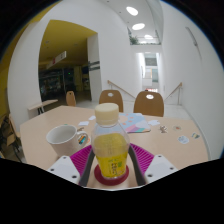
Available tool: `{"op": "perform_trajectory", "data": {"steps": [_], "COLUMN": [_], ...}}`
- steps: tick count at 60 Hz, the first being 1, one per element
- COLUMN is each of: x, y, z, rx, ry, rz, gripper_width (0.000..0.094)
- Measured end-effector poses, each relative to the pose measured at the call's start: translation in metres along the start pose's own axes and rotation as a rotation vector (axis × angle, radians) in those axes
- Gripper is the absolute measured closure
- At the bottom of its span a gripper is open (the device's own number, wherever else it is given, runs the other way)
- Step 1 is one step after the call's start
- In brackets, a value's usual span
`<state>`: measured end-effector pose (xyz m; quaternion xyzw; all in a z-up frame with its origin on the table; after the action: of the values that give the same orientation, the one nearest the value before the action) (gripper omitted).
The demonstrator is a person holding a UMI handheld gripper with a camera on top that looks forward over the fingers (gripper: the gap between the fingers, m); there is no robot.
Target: Pour water
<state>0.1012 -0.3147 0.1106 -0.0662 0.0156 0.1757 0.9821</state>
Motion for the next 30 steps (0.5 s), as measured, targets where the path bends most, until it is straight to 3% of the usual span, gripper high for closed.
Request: {"op": "perform_trajectory", "data": {"steps": [5, 30], "x": [-0.004, -0.022], "y": [-0.043, -0.353], "z": [0.010, -0.012], "rx": [0.036, 0.041], "ry": [0.039, 0.089], "rz": [0.038, 0.032], "gripper_width": [0.0074, 0.0082]}}
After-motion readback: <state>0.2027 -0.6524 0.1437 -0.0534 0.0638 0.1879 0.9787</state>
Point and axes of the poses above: the point between the fingertips, and its own axes, seen from behind it with the camera up: x to the right, z up, y forward, the way the camera looks, the point moved 10 cm from there along -y, backward, against the way the camera looks, and after that the axes turned 12 degrees about x, right-handed, at the moved point
